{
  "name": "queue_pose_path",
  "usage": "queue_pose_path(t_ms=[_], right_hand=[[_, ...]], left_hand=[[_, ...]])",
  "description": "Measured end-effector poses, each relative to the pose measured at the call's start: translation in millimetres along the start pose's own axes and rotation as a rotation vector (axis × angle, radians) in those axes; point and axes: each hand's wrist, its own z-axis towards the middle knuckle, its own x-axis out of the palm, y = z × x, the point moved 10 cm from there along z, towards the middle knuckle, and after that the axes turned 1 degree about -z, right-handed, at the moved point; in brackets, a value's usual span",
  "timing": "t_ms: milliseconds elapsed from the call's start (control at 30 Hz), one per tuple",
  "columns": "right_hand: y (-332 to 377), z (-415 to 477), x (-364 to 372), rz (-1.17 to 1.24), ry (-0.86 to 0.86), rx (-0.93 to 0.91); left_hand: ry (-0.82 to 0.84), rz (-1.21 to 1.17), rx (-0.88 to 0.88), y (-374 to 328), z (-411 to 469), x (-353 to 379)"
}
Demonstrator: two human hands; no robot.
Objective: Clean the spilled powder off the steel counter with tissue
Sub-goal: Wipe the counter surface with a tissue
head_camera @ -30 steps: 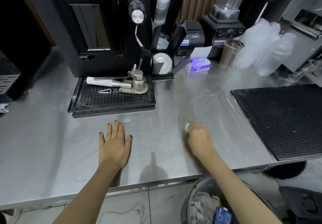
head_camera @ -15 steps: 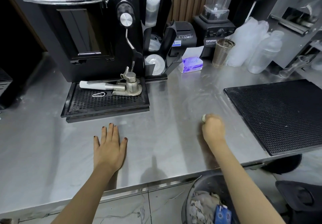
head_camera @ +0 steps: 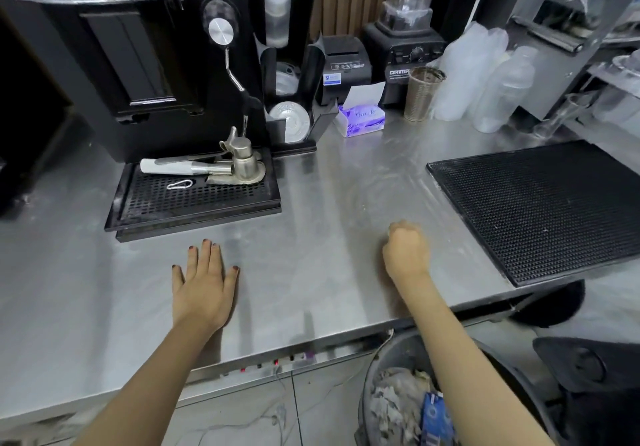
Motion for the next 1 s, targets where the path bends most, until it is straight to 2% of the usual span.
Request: queue_pose_path(t_ms=[133, 233, 300, 433, 500, 633, 700, 767, 900, 1000], right_hand=[[61, -65, 16, 0.014, -0.013, -0.323], [56, -98, 9, -0.016, 0.015, -0.475], [15, -74, -7, -0.074, -0.018, -0.353], [-83, -12, -39, -0.020, -0.151, 0.081], [-69, -20, -35, -0.008, -0.158, 0.065], [-8, -79, -13, -0.004, -0.132, -0.274], [-15, -85, -17, 0.011, -0.140, -0.303], [-37, -60, -29, -0.039, -0.185, -0.229], [-83, 33, -22, -0.032, -0.012, 0.079], [-66, 57, -12, 0.111, 0.015, 0.073]], left_hand=[[-0.027, 0.157, -0.040, -7, 1, -12], [-0.090, 0.232, 0.001, -45, 0, -24], [-0.124, 0.167, 0.117, -85, 1, -24], [-0.077, -0.028, 0.433, -176, 6, -7], [-0.048, -0.092, 0.482, -201, 14, -1], [0.013, -0.068, 0.456, -221, 38, 16], [0.039, -0.028, 0.421, -220, 48, 25], [0.065, 0.026, 0.388, -216, 53, 34], [0.067, 0.023, 0.371, -216, 56, 37], [0.075, 0.014, 0.371, -218, 55, 38]])
